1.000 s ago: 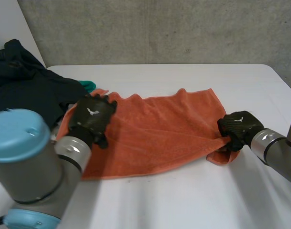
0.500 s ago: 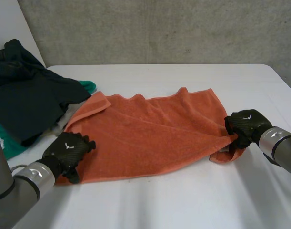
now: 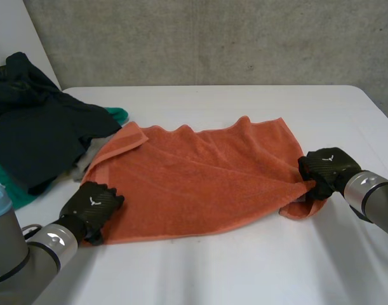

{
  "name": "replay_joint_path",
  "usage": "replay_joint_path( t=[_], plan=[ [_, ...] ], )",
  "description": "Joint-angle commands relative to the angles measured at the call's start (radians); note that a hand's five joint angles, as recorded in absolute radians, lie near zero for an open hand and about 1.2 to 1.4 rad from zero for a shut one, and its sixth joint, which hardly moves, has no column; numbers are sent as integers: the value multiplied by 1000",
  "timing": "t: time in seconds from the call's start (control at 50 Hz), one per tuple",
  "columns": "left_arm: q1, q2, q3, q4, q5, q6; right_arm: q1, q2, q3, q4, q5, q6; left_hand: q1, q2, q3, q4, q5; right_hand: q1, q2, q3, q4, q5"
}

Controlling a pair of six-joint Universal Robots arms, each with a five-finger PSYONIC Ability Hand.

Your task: Fold the laundry.

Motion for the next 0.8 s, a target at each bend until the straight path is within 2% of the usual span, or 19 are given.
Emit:
replay_joint_path(
  t=[0.02,0.04,0.08,0.12,0.14,0.16,0.42,0.5,0.56,0.66,0.72,0.8],
  plan=[
    [3,-31,10,-1,-1,14,-1,0,2,0,-6,0,94,94,90,87,86,405,217,211,208,227],
    [5,-37,13,-1,-1,14,0,1,2,0,-6,0,106,106,102,98,98,405,217,211,208,227],
    [6,-55,27,1,-1,14,0,0,4,0,-6,-2,276,275,271,268,268,405,217,211,208,227],
    [9,-66,36,4,-3,14,0,0,4,0,-6,-2,522,522,518,514,514,405,217,211,208,227],
    [11,-72,45,13,-3,14,0,0,4,0,-6,-2,758,758,754,751,750,405,217,211,208,227],
    [11,-75,50,19,-4,14,2,0,4,0,-6,-3,886,886,882,878,878,405,217,211,208,227],
    [8,-118,151,48,-56,9,-6,-9,-6,12,3,-15,895,895,891,888,887,405,217,211,208,227],
    [15,36,146,12,-58,-8,-17,-58,-24,77,13,-37,895,895,891,888,887,405,217,211,208,227],
    [6,171,146,-71,-56,-51,-64,-178,-55,198,2,-96,895,895,891,888,887,405,217,211,208,227],
    [-3,380,175,-224,-40,-199,-170,-330,-87,400,-7,-227,895,895,891,888,887,405,217,211,208,227],
    [-6,431,191,-261,-33,-253,-173,-367,-95,465,-9,-281,895,895,891,888,887,405,217,211,208,227],
    [-9,411,197,-275,-24,-295,-178,-381,-93,494,-18,-302,895,895,891,888,887,405,217,211,208,227]
  ],
)
